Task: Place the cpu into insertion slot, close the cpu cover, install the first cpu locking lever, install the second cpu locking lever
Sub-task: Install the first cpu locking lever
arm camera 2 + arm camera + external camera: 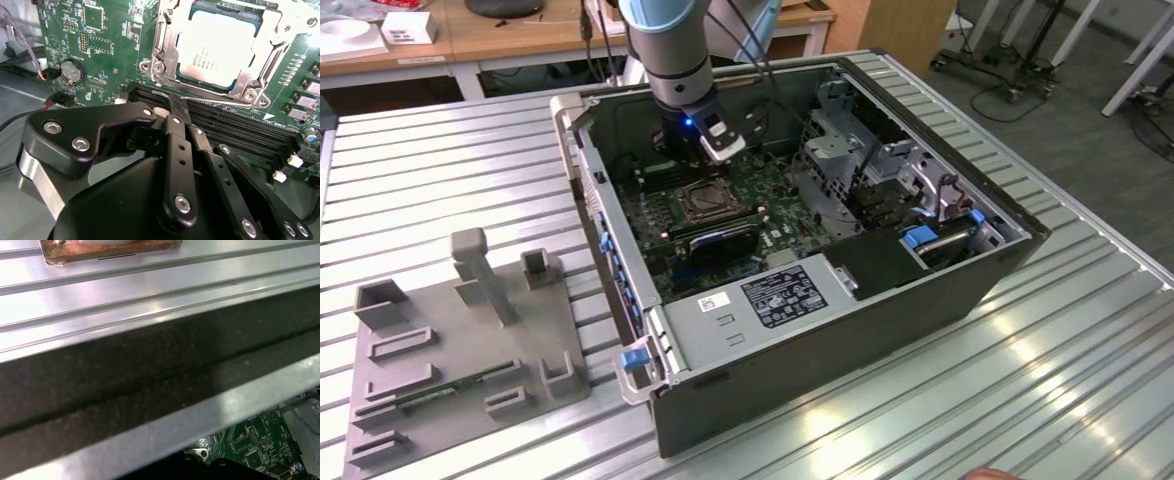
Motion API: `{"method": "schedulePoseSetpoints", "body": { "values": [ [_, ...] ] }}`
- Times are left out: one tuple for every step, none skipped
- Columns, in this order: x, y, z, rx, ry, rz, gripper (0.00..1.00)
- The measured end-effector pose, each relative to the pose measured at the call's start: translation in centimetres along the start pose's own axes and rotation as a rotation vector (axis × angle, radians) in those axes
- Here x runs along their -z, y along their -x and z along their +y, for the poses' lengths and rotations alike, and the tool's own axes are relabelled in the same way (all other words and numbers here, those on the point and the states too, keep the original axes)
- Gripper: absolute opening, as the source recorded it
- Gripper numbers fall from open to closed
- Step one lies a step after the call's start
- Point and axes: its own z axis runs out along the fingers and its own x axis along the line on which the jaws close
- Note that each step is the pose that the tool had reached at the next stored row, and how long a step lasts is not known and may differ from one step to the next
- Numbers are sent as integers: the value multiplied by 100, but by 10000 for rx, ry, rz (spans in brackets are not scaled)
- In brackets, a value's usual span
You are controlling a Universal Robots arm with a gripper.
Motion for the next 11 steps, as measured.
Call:
{"method": "schedulePoseSetpoints", "body": {
  "values": [
    [-4, -2, -2, 2, -3, -5, 10],
    [-7, -4, -3, 5, -10, -9, 10],
    [-8, -6, -4, 7, -20, -12, 10],
    [-8, -8, -5, 10, -32, -15, 10],
    [-8, -11, -6, 13, -43, -18, 10],
    [-8, -14, -7, 17, -54, -24, 10],
    [-9, -16, -7, 21, -68, -28, 10],
    [-10, -17, -8, 28, -88, -35, 10],
    [-11, -17, -9, 35, -111, -42, 10],
    [-12, -18, -10, 42, -135, -49, 10],
    [-13, -19, -11, 48, -158, -57, 10]
  ]
}}
